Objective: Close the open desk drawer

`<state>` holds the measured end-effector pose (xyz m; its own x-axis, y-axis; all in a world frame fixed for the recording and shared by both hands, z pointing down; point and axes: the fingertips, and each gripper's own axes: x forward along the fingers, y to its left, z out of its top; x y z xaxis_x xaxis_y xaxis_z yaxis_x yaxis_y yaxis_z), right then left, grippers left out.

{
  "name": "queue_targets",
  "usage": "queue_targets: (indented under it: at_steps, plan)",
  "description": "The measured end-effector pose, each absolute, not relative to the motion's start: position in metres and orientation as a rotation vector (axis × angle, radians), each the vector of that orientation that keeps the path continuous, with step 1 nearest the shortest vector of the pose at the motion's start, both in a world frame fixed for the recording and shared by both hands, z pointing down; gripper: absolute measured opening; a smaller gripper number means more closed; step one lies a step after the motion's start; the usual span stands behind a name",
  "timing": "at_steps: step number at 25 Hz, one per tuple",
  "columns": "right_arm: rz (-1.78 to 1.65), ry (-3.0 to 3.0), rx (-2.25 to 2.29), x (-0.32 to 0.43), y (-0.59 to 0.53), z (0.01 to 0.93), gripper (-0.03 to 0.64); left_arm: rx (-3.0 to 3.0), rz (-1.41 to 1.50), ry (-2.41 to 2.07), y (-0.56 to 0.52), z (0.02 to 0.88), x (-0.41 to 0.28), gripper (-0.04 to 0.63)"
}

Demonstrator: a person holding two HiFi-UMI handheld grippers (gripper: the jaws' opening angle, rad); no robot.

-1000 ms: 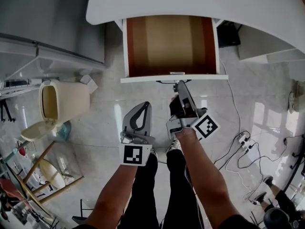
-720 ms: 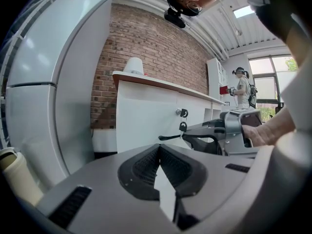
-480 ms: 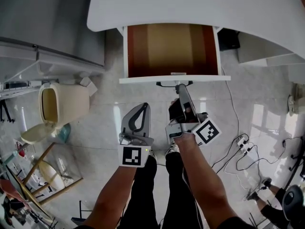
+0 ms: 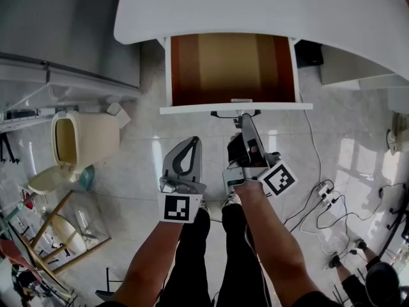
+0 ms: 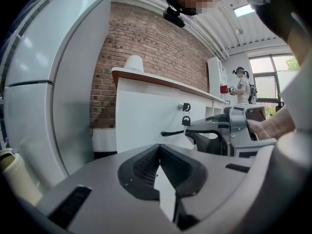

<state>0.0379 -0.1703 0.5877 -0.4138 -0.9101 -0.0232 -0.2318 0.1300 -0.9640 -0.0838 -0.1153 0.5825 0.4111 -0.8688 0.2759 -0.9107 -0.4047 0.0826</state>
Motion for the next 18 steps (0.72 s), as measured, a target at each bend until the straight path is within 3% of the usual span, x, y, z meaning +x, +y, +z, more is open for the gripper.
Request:
queue_targets:
  at_steps: [18]
  plan:
    - [-1.314,1.789,-1.108,0.033,-0.218,0.588,0.048,2.455,0.277,-1.578,-0.137,0.582,-0.082,0.008]
